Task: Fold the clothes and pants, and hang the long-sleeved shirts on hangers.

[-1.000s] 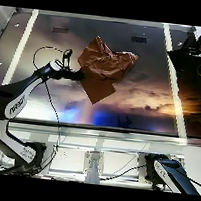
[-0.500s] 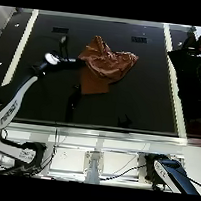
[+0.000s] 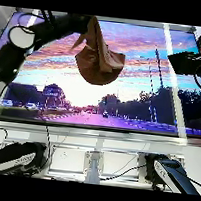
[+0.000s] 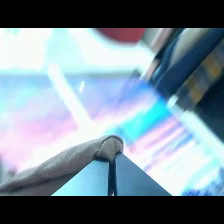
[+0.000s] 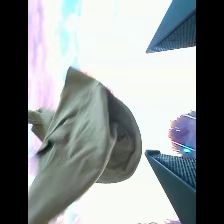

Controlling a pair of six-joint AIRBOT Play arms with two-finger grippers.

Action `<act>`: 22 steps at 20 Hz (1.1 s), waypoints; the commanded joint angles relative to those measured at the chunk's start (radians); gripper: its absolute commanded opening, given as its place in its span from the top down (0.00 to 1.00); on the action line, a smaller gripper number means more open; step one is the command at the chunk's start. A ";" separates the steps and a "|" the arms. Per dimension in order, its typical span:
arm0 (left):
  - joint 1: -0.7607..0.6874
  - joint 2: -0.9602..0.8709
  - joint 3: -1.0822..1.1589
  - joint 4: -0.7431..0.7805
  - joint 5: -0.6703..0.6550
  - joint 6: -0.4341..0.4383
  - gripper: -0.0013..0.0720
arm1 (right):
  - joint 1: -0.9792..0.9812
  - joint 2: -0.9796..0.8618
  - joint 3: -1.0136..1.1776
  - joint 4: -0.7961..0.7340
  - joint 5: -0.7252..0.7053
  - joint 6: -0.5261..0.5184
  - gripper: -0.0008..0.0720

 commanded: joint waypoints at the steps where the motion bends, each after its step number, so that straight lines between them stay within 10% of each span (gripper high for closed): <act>1: -0.109 0.067 0.050 0.000 0.174 0.024 0.96 | 0.000 -0.001 -0.020 -0.006 0.086 -0.003 0.04; 11: -0.432 0.069 0.301 0.248 0.477 0.024 0.96 | 0.000 0.002 -0.111 0.031 0.111 -0.070 0.04; 22: -0.151 0.069 0.346 0.268 0.270 0.154 0.97 | 0.000 0.002 -0.111 0.018 0.135 -0.065 0.04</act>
